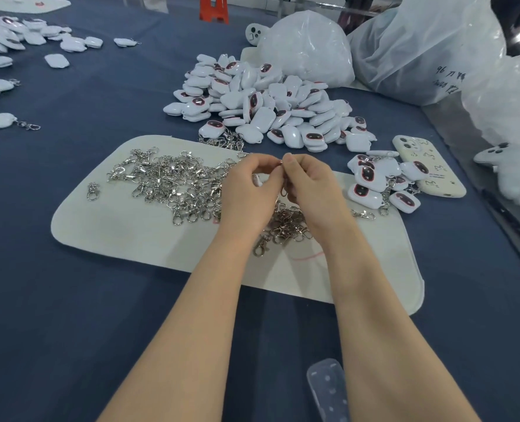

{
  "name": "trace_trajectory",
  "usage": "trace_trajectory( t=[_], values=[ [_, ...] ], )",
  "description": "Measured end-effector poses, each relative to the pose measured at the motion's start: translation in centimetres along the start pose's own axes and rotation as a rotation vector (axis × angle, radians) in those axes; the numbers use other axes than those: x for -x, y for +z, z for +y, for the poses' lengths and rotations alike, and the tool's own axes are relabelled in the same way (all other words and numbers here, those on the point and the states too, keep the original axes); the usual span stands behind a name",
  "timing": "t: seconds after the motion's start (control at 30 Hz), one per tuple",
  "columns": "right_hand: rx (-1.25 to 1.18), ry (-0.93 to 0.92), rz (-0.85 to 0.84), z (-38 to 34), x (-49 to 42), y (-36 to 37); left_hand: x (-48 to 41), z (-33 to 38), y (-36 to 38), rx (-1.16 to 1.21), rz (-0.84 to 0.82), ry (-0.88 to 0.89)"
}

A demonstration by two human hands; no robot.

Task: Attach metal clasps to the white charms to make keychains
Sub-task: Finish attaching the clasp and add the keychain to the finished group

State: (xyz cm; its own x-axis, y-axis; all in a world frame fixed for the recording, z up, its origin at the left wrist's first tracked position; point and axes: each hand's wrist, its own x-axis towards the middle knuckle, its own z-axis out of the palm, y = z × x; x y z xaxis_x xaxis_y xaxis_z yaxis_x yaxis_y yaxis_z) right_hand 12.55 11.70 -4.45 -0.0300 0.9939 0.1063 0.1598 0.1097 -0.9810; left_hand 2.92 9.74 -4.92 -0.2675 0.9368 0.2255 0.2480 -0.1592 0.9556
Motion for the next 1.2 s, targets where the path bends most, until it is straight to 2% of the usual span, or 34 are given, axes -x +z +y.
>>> trace_trajectory(
  t=[0.17, 0.27, 0.37, 0.63, 0.73, 0.83, 1.03, 1.2],
  values=[
    [0.252, -0.163, 0.153, 0.4, 0.0, 0.7, -0.1, -0.4, 0.1, -0.052, 0.095, -0.023],
    [0.369, -0.264, 0.138, 0.6, 0.2, 1.2, -0.5, -0.5, -0.3, 0.028, 0.154, -0.074],
    [0.313, -0.241, 0.116, 0.6, 0.2, 1.3, -0.5, -0.3, -0.4, 0.030, 0.148, -0.066],
    [0.259, -0.249, 0.177, 0.6, 0.2, 1.3, -0.2, -0.4, -0.1, -0.161, 0.138, 0.029],
    [0.269, -0.234, 0.123, 0.6, 0.1, 1.2, -0.2, -0.3, -0.3, -0.181, 0.142, 0.034],
    [0.300, -0.219, 0.070, 0.6, 0.1, 1.2, -0.3, -0.3, -0.4, -0.155, 0.144, 0.012],
    [0.213, -0.206, 0.057, 0.4, 0.3, 1.1, -0.3, -0.4, -0.5, -0.129, 0.128, -0.001],
    [0.131, -0.155, 0.076, 0.0, 0.3, 0.8, -0.6, -0.2, -0.6, 0.002, 0.099, -0.035]
  ],
)
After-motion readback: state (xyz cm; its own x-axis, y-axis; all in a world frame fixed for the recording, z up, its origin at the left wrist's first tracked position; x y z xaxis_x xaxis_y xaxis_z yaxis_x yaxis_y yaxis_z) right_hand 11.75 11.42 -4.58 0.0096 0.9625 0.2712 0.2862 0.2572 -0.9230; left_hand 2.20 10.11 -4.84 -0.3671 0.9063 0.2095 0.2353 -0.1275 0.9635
